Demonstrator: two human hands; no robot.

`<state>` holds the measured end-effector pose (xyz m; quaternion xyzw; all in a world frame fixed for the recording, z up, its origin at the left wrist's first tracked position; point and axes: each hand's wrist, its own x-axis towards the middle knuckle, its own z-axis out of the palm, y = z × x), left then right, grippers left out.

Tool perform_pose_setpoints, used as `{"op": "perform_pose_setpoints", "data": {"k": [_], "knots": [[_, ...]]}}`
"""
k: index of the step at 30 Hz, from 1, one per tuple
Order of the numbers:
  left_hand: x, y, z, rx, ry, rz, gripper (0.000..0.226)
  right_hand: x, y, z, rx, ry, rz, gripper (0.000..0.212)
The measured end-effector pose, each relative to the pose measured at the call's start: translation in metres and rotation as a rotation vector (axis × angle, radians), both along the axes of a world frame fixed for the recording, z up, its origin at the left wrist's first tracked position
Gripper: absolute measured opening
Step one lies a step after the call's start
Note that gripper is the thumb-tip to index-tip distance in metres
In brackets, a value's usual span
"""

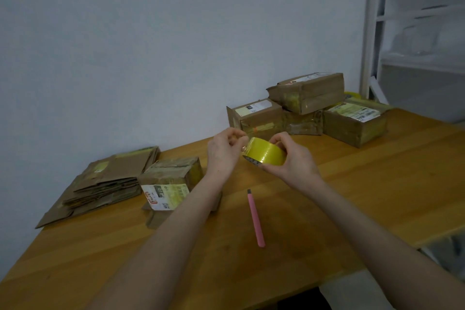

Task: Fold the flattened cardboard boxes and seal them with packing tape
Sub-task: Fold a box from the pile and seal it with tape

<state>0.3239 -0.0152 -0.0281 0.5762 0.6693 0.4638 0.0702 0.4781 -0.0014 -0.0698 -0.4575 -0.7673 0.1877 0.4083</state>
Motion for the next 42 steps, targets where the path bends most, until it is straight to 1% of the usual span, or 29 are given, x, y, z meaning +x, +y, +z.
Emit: {"op": "perform_pose_setpoints", "data": {"k": [1,7,9,12,18,21,25,29,32,34,37,40,42], "knots": [[0.001,0.001,0.000,-0.018,-0.008,-0.001,0.004,0.002,0.000,-0.001,0.000,-0.004,-0.006,0.051],[0.006,0.001,-0.002,-0.081,-0.088,-0.045,0.009,0.010,-0.001,-0.002,0.011,-0.025,-0.011,0.052],[0.009,-0.001,0.001,-0.108,-0.188,-0.062,0.011,0.011,-0.002,-0.002,0.009,-0.039,-0.009,0.052],[0.012,-0.006,0.003,-0.188,-0.408,-0.087,0.016,0.012,-0.002,-0.001,0.010,-0.043,-0.021,0.053],[0.010,-0.008,0.003,-0.157,-0.486,-0.062,0.010,0.014,-0.005,-0.003,0.005,-0.099,-0.052,0.053],[0.007,-0.007,0.002,-0.166,-0.432,-0.091,0.006,0.013,-0.007,-0.003,0.009,-0.102,-0.060,0.053],[0.004,-0.003,0.000,-0.124,-0.241,-0.107,0.007,0.011,-0.007,-0.003,0.018,-0.113,-0.059,0.053],[0.001,0.001,-0.001,-0.143,-0.210,-0.092,0.014,0.010,-0.008,-0.001,0.032,-0.107,-0.065,0.052],[0.000,0.007,-0.002,-0.183,-0.169,-0.080,0.015,0.010,-0.009,-0.002,0.046,-0.135,-0.067,0.052],[0.003,0.010,-0.003,-0.196,-0.085,-0.068,0.015,0.009,-0.010,-0.002,0.042,-0.152,-0.074,0.053],[0.009,0.015,-0.009,-0.161,0.018,-0.033,0.017,0.010,-0.011,0.000,0.031,-0.170,-0.094,0.052],[0.011,0.019,-0.015,-0.140,0.112,0.020,0.023,0.010,-0.011,0.003,0.006,-0.213,-0.124,0.050],[0.013,0.020,-0.018,-0.160,0.205,0.052,0.026,0.009,-0.010,0.003,-0.008,-0.250,-0.141,0.050]]}}
